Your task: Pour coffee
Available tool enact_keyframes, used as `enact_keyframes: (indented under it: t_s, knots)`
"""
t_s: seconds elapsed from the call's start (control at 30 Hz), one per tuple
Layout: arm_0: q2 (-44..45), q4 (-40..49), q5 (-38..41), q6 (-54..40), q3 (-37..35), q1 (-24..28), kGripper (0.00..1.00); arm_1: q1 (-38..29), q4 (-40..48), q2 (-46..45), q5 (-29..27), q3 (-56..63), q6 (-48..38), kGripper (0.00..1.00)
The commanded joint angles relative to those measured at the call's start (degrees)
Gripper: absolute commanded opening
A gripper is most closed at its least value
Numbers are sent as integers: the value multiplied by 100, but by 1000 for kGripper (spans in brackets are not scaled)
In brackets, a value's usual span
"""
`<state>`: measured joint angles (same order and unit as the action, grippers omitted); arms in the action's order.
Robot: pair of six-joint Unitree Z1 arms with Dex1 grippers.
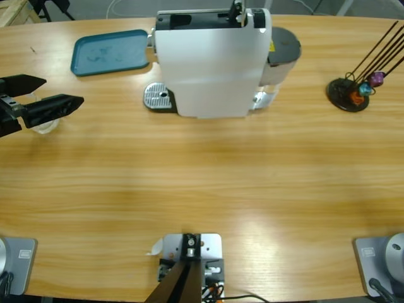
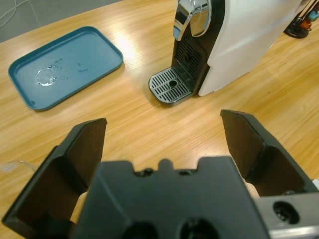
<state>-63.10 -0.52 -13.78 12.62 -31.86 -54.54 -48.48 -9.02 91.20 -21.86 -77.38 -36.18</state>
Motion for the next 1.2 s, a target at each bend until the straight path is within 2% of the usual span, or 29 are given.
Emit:
enact_keyframes:
  t_s: [0.03,0.2,0.63,0.73,1.2]
  knots:
    - [86,107,43,111,233,-48,1000,-369,23,669,254,-357,-89,0]
    - [307,311,24,118,217,-48,1000,-543,-228,1149,330,-795,1,0]
    - [459,583,24,181,142,-48,1000,-865,-687,2105,681,-867,175,0]
    - [568,638,24,232,135,-48,1000,-865,-1388,2397,639,-1197,296,0]
    - [515,720,24,232,135,-48,1000,-856,-1884,3077,606,-1431,451,0]
